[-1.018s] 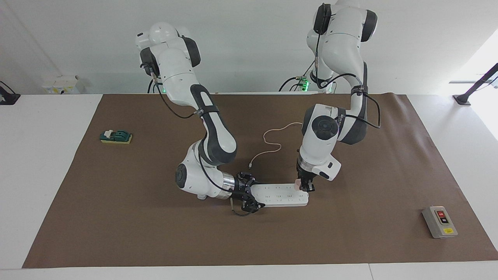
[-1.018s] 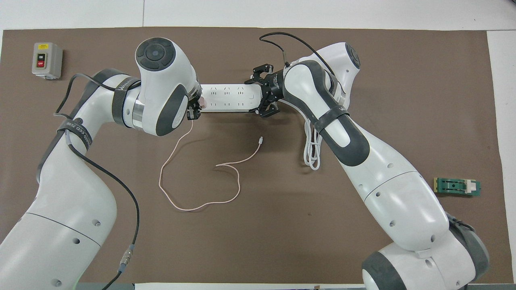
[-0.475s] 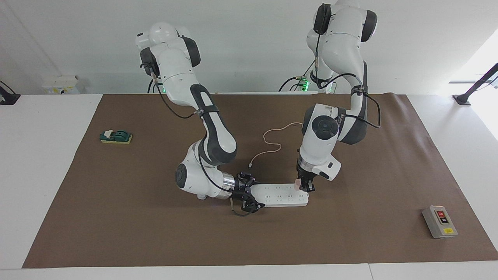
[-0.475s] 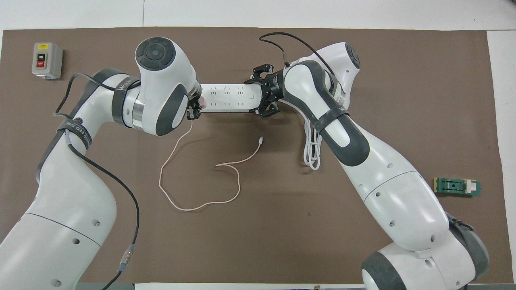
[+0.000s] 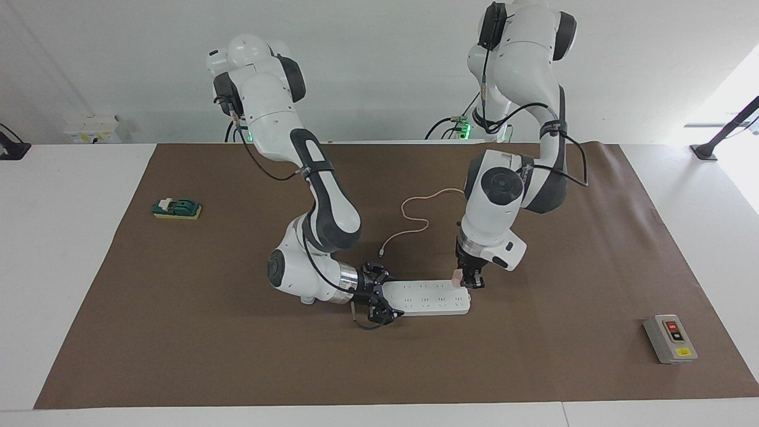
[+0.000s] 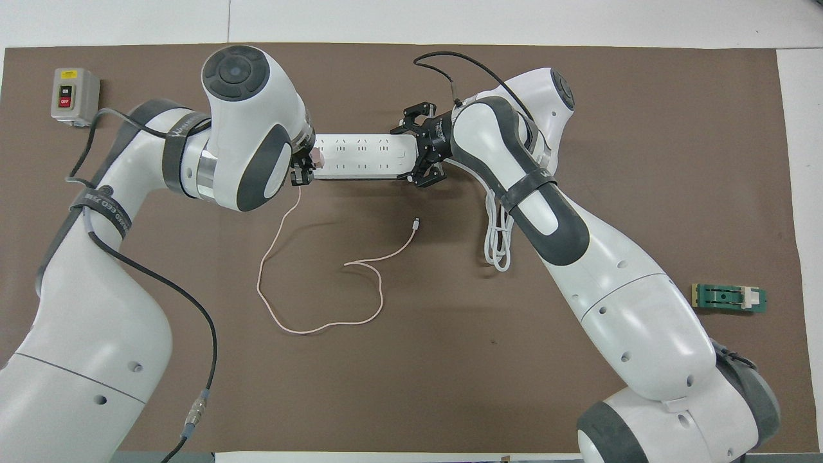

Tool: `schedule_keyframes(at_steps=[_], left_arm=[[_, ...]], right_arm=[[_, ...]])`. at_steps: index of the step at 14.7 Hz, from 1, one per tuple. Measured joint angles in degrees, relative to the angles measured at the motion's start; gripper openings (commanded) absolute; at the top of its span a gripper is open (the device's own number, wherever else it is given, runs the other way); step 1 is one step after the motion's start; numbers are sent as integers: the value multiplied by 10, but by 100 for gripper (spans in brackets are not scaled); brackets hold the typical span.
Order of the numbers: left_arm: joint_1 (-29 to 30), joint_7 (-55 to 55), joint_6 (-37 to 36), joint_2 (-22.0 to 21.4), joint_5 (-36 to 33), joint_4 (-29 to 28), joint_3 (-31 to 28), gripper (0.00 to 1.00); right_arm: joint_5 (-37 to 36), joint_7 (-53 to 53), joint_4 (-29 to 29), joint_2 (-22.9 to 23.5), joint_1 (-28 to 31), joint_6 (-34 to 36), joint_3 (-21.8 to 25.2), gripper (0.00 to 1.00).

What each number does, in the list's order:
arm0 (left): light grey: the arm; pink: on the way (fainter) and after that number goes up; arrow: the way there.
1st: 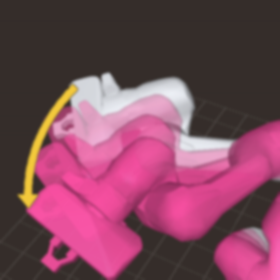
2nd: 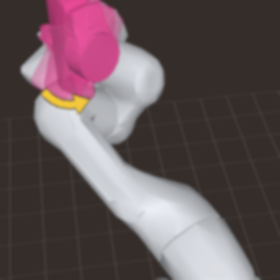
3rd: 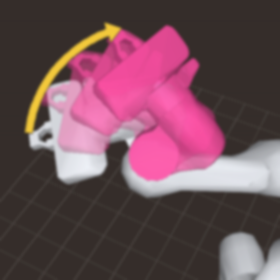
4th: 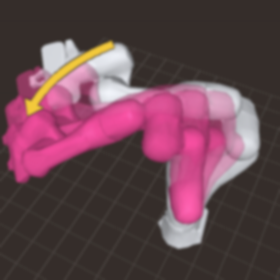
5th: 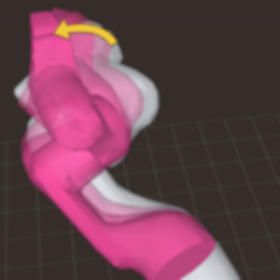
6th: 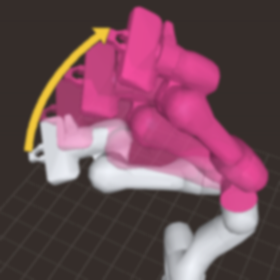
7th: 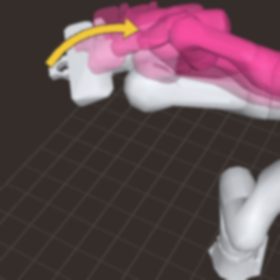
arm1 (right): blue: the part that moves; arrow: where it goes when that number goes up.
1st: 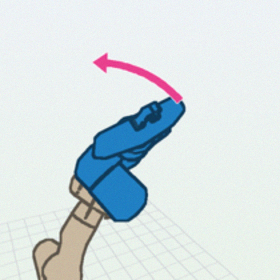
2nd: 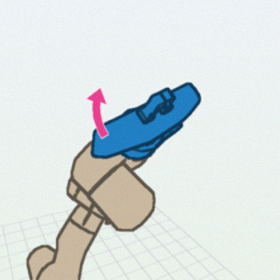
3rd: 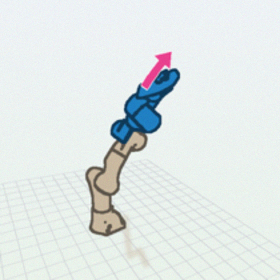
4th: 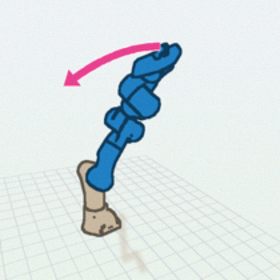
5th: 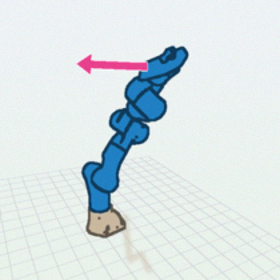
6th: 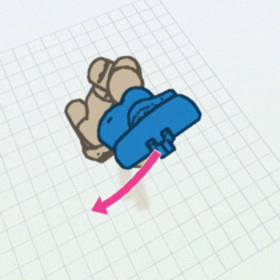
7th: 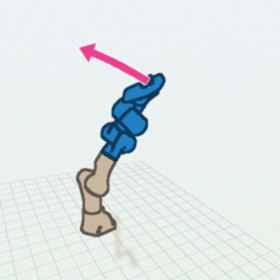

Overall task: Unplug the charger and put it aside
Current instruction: 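Carry the pink charger away from the strip with the left gripper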

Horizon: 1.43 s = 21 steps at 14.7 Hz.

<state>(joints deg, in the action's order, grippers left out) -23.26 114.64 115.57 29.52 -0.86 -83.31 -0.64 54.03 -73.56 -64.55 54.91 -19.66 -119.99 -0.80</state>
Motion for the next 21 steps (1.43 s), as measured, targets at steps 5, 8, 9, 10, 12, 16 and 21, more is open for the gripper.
schedule_keyframes(at_steps=[5, 8, 9, 10, 12, 16, 21], left_arm=[[9, -18, -20, -25, 0, 1, -4, 0], [9, -50, -20, -24, 0, 0, -3, 0], [9, -69, -21, -24, 0, 0, -3, 0], [10, -93, -24, -24, 0, 0, -3, 0], [13, -159, -42, -26, 0, 0, -4, 0], [32, -311, -73, -43, 0, -26, -5, 0], [86, -569, -77, -115, 0, -130, -6, 0]], right_arm=[[0, 0, 0, 0, 0, 0, 0, 51], [0, 0, 0, 0, 0, 0, 0, 55], [0, 0, 0, 0, 0, 0, 0, 56], [0, 0, 0, 0, 0, 0, 0, 59], [0, 0, 0, 0, 0, 0, 0, 69], [0, 0, 0, 0, 0, 0, 0, 98], [0, 0, -1, 0, -2, -6, 0, 100]])
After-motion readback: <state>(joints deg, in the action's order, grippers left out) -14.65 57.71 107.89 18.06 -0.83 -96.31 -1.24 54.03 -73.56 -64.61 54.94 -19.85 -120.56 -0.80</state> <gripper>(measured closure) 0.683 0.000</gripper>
